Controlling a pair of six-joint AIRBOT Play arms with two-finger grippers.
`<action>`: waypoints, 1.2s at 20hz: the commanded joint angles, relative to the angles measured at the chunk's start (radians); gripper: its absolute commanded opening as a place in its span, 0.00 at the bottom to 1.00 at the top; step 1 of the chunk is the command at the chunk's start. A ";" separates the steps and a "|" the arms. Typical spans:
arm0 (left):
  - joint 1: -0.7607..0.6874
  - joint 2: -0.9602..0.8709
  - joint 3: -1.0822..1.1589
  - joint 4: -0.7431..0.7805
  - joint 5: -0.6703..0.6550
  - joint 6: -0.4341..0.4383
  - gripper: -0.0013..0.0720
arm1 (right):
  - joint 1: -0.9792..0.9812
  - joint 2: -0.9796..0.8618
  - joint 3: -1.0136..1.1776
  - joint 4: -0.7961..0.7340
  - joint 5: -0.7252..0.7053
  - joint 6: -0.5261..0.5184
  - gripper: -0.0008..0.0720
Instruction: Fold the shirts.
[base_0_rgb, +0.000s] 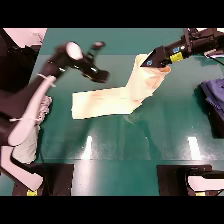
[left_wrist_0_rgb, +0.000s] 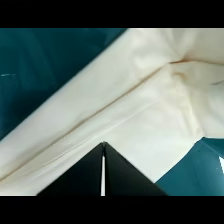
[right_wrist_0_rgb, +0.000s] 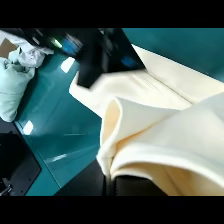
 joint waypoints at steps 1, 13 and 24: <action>0.156 0.145 0.003 0.078 -0.118 0.029 0.05 | 0.061 -0.003 0.001 0.001 -0.060 -0.026 0.04; 0.393 0.387 0.002 0.101 -0.153 0.028 0.05 | 0.590 -0.414 0.247 -0.019 -0.472 -0.242 0.72; 0.389 0.386 -0.002 0.076 -0.195 0.028 0.05 | 0.124 -0.104 -0.276 -0.240 -0.216 -0.083 0.74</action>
